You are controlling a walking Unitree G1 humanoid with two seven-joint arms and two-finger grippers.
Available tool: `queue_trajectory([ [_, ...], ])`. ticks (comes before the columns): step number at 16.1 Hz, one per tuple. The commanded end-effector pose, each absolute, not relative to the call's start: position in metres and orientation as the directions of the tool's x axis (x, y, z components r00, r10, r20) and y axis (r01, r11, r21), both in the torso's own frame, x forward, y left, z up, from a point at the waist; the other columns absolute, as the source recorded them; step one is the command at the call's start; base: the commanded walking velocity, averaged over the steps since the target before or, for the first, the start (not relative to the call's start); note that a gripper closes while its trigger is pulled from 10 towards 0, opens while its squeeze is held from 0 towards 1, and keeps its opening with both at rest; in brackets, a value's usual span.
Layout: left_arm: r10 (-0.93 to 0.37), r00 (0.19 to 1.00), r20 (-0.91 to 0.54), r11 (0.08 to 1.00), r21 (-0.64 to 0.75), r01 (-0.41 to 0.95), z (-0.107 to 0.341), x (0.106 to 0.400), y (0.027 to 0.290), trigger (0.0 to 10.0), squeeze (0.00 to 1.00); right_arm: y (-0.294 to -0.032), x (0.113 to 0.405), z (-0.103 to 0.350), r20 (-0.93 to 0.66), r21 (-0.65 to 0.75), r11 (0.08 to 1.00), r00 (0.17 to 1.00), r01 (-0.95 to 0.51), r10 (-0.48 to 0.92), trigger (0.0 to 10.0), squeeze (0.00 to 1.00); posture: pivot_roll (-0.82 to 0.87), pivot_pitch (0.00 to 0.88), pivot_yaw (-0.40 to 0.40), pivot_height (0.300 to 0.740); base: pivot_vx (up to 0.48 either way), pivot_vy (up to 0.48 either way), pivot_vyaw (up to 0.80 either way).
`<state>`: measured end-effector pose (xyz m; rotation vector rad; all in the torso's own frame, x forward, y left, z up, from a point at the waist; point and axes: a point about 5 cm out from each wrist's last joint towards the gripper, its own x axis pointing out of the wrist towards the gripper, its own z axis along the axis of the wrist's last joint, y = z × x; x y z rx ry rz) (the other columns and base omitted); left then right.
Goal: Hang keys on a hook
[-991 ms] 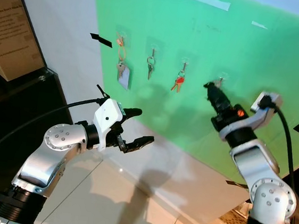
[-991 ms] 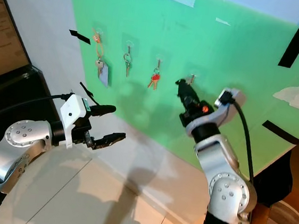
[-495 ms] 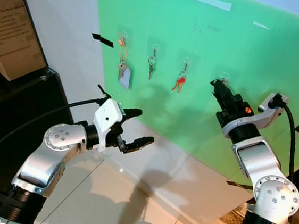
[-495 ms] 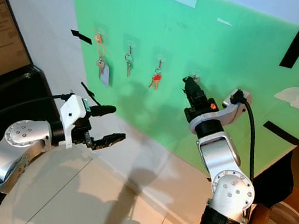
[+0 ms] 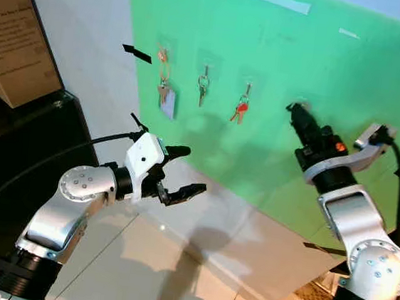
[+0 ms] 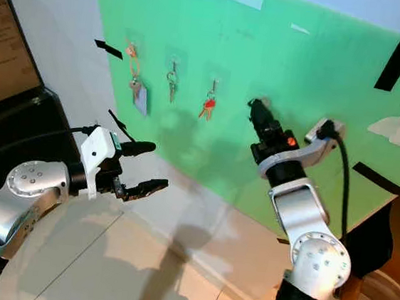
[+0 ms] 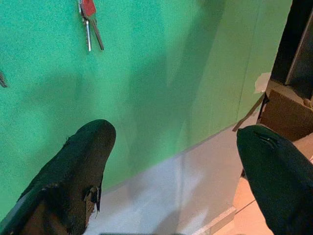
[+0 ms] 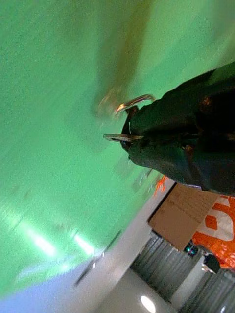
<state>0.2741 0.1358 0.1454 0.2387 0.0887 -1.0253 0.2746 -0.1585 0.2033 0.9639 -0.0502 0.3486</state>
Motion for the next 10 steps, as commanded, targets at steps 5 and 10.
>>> queue_trajectory([
  [5,-0.838,0.510,-0.193,0.485,0.164,0.859,0.147,0.276,0.135,10.0,0.54,-0.156,0.265,0.202,0.200,0.757,0.550,0.926,-0.353,0.319,10.0,0.00,-0.15,0.000,-0.009,0.740,0.000,0.000,0.00],
  [10,-0.839,0.507,-0.197,0.480,0.169,0.861,0.146,0.275,0.135,10.0,0.54,-0.153,0.266,0.188,0.099,0.748,0.596,0.937,-0.292,0.335,10.0,0.00,-0.15,0.000,-0.009,0.740,0.000,0.000,0.00],
])
